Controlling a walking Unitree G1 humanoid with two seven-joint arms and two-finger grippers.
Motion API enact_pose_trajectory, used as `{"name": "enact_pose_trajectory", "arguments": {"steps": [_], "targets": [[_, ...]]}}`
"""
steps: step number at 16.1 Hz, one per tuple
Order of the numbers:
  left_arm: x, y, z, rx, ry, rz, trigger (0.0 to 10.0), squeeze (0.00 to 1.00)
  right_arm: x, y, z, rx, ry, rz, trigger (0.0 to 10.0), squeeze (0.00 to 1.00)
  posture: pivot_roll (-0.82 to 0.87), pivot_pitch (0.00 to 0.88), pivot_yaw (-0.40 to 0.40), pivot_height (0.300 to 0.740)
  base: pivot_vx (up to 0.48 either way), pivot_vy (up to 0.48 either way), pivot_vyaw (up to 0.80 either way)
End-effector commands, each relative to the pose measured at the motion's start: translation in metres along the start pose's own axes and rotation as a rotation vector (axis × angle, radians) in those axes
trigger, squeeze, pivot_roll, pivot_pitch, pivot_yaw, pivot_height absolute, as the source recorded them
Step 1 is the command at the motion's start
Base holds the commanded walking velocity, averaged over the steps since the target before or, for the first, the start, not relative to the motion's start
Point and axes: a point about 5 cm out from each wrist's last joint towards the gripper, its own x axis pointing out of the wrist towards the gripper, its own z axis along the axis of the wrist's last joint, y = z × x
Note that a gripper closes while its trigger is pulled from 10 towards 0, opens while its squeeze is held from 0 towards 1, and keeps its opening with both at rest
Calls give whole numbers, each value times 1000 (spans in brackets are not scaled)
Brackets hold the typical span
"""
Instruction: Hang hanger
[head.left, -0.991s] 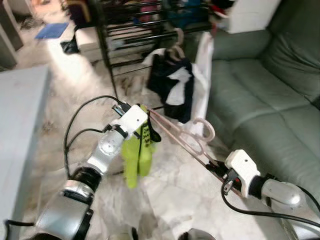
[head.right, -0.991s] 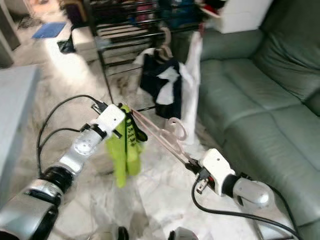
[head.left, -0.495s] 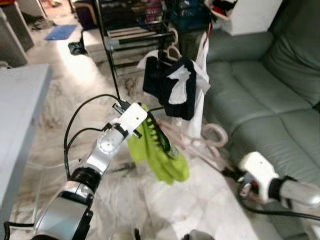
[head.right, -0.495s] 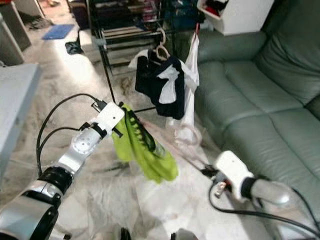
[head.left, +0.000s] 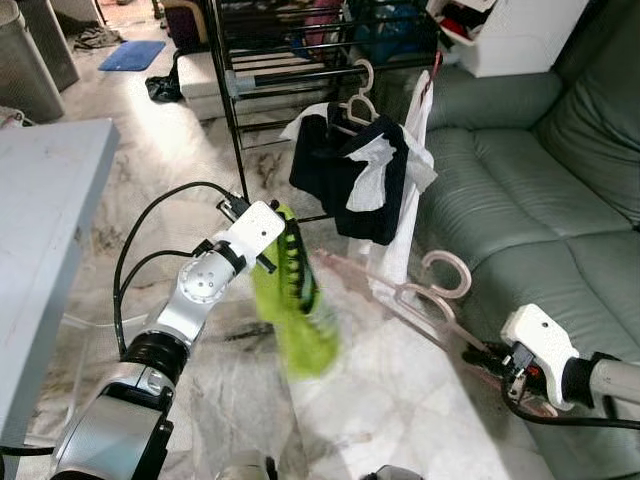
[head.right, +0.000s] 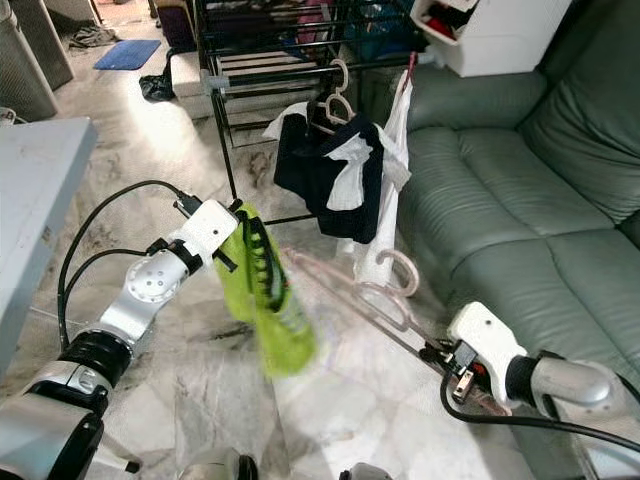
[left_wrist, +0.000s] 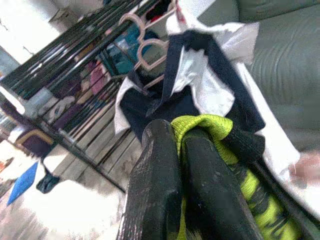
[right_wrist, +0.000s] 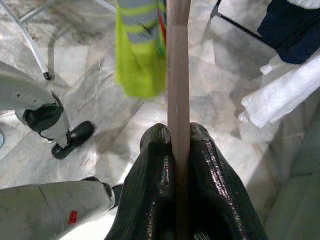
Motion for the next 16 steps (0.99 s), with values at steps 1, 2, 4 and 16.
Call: {"name": "enact_pose_trajectory", "arguments": {"steps": [1, 2, 4, 16], "targets": [[3, 3, 14, 29, -72, -22, 10000, 0, 1, 2, -2, 0, 14, 6, 10000, 0, -83, 28, 33, 740, 0, 0, 0], [2, 3, 14, 31, -74, -25, 10000, 0, 2, 3, -2, -1, 14, 8, 10000, 0, -83, 28, 34, 740, 0, 0, 0], [2, 1, 14, 15, -79, -67, 10000, 0, 10, 2, 3, 2, -46, -64, 10000, 0, -81, 29, 40, 740, 0, 0, 0], [3, -10, 18, 3, -109, -112, 10000, 0, 32, 23, 16, 25, -138, 14, 10000, 0, -84, 25, 24, 740, 259, 0, -600]]}}
